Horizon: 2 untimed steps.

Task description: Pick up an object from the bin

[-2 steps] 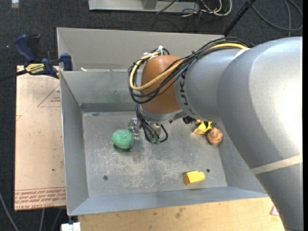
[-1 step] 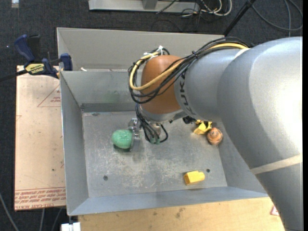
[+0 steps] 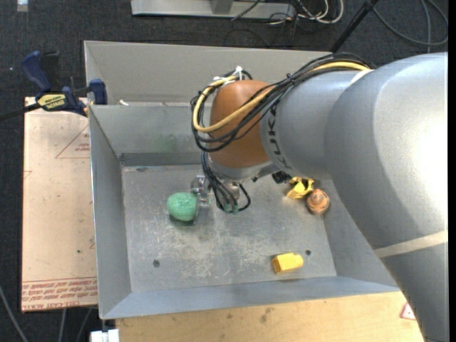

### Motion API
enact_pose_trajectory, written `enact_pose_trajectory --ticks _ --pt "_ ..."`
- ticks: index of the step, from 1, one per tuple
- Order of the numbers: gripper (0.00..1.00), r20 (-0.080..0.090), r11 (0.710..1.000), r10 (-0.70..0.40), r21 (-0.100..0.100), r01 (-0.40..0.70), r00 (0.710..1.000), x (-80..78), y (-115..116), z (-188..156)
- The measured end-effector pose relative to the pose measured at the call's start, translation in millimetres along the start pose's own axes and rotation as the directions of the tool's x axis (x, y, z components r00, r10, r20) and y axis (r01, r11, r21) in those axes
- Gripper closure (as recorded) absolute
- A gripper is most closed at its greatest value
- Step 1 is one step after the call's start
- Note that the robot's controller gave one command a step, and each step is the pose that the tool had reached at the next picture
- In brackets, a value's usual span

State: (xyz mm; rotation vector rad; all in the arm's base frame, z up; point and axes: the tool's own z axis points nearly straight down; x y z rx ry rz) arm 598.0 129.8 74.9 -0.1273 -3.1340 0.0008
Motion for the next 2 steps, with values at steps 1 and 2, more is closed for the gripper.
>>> enact_pose_trajectory --ticks 1,2 --pt "1.00 -0.001 1.000 0.000 0.000 0.000 1.000 0.4 0 -20" --pt "1.00 0.006 1.000 0.000 -0.002 0.000 1.000 -1.5 0 -37"
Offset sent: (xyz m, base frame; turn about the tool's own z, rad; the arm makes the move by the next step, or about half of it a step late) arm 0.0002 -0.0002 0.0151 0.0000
